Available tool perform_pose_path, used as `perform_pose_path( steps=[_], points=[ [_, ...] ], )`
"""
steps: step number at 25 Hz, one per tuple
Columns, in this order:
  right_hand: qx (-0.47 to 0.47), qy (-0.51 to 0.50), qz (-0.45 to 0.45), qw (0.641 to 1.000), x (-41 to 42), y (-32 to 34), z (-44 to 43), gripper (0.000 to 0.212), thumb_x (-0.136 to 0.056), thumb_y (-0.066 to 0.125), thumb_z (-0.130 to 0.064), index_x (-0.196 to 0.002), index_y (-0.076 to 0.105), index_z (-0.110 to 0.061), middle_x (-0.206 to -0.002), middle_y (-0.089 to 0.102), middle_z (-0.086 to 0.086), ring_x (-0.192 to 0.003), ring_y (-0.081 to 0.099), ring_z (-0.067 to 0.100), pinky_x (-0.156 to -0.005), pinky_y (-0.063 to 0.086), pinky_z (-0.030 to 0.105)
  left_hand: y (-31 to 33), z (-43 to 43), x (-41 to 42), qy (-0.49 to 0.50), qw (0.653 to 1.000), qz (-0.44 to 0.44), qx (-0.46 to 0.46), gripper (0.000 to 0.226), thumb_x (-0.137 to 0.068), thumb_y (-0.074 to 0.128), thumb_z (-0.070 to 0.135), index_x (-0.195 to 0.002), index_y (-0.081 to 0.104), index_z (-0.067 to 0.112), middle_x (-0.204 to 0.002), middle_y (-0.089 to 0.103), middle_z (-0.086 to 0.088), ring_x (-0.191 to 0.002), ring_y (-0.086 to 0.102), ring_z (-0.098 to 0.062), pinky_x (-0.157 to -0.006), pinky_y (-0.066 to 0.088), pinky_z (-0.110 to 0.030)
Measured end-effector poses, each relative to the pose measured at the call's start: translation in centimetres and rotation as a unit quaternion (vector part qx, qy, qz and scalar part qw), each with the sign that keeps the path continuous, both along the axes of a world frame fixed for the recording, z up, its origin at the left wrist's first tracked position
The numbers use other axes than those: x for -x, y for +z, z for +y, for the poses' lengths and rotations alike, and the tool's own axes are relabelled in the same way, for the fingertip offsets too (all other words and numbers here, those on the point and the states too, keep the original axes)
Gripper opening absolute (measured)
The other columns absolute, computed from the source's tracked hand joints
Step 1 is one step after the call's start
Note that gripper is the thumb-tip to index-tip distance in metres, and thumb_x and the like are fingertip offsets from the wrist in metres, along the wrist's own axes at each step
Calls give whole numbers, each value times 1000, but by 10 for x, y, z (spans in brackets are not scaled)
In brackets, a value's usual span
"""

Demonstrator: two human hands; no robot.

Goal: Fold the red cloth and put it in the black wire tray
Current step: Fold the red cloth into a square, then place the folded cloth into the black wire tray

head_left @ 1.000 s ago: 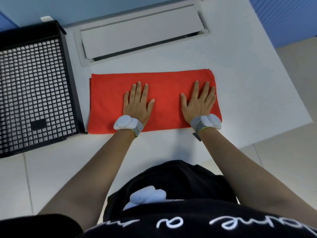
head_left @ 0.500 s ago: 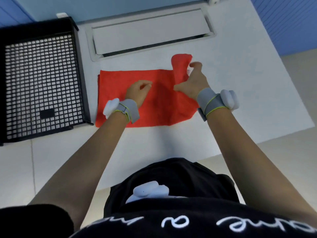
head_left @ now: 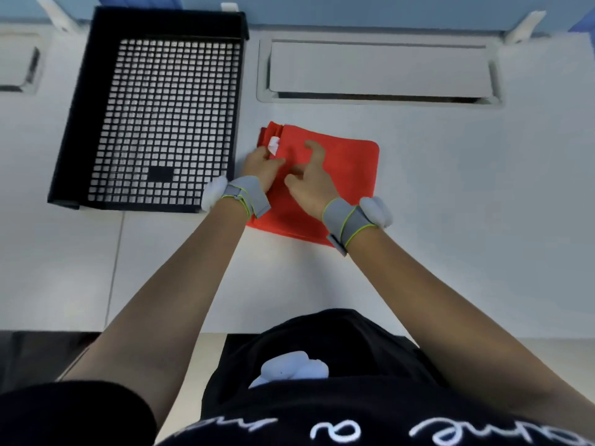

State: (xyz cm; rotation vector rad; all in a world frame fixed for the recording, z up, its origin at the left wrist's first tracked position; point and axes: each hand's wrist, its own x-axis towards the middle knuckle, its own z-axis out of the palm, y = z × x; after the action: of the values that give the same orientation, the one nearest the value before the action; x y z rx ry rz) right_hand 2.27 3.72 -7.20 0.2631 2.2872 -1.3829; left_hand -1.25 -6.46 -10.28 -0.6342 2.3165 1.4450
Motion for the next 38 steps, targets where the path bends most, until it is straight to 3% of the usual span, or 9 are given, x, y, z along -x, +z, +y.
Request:
perform_pose_path(
  steps=[3, 5, 9, 13, 16, 20, 25, 30, 38],
  points=[
    [-233, 2, 87, 969, -2, -24, 27, 60, -88, 47, -18, -144, 26, -9, -144, 38, 16, -135, 30, 33, -115, 16, 36, -5, 3, -6, -22, 979, 60, 194, 35, -96, 37, 16, -128, 49, 10, -114, 63, -20, -100, 61, -39, -65, 32, -30],
    [-305, -3, 91, 948, -8, -36, 42, 61, -92, 43, -27, -146, 23, -12, -154, 24, 13, -143, 15, 32, -118, 8, 43, -11, 5, -9, -36, 953, 76, 290, 37, -95, 33, 12, -131, 44, 9, -121, 59, -20, -101, 59, -41, -66, 33, -37],
    [-324, -45, 64, 943, -25, -51, 53, 67, -95, 37, -42, -150, 11, -15, -159, 10, 12, -146, 6, 32, -119, 6, 43, -28, 10, -13, -30, 926, 51, 372, 41, -90, 35, 4, -130, 42, 8, -127, 55, -15, -116, 51, -35, -85, 42, -48],
    [-287, -137, 65, 946, -27, -52, 53, 66, -95, 38, -40, -150, 12, -12, -151, 27, 13, -138, 24, 30, -114, 17, 42, -36, 18, -20, 38, 892, 48, 447, 38, -92, 37, 12, -128, 47, 9, -129, 55, -12, -116, 53, -29, -90, 44, -39],
    [-262, -158, 29, 952, -16, -47, 53, 61, -93, 44, -35, -144, 25, -6, -140, 40, 15, -127, 38, 32, -104, 32, 42, -36, 18, -26, 23, 914, 15, 405, 53, -93, 40, 38, -135, 39, 5, -136, 48, -14, -122, 47, -30, -97, 38, -41],
    [-196, -144, -2, 970, -7, -41, 65, 45, -92, 49, -33, -125, 46, -2, -128, 50, 18, -114, 51, 36, -93, 41, 40, -27, 14, -17, -6, 934, -16, 358, 52, -95, 40, 39, -125, 45, -4, -133, 52, -23, -124, 48, -35, -101, 36, -44],
    [-101, -179, 68, 976, -10, -22, 73, 31, -96, 42, -32, -113, 42, -6, -116, 57, 18, -98, 58, 35, -79, 41, 35, 7, 12, -26, -6, 956, 88, 279, 38, -98, 30, 41, -111, 42, 7, -97, 64, -19, -90, 64, -39, -64, 37, -36],
    [-27, -188, 128, 973, 3, 12, 59, 20, -99, 30, -38, -96, 28, -18, -73, 52, -4, -62, 51, 17, -66, 42, 32, 43, -10, -18, 25, 948, 174, 267, 45, -99, 25, 38, -123, 38, 2, -90, 66, -19, -73, 60, -32, -64, 38, -34],
    [13, -142, 130, 981, 24, 37, -41, 18, -100, 21, -30, -94, 28, -15, -62, 44, -3, -53, 43, 12, -49, 31, 25, 63, -124, -19, 79, 963, 170, 194, 7, -92, 31, 22, -95, 28, 16, -57, 39, 4, -47, 37, -13, -48, 22, -26]
  ],
)
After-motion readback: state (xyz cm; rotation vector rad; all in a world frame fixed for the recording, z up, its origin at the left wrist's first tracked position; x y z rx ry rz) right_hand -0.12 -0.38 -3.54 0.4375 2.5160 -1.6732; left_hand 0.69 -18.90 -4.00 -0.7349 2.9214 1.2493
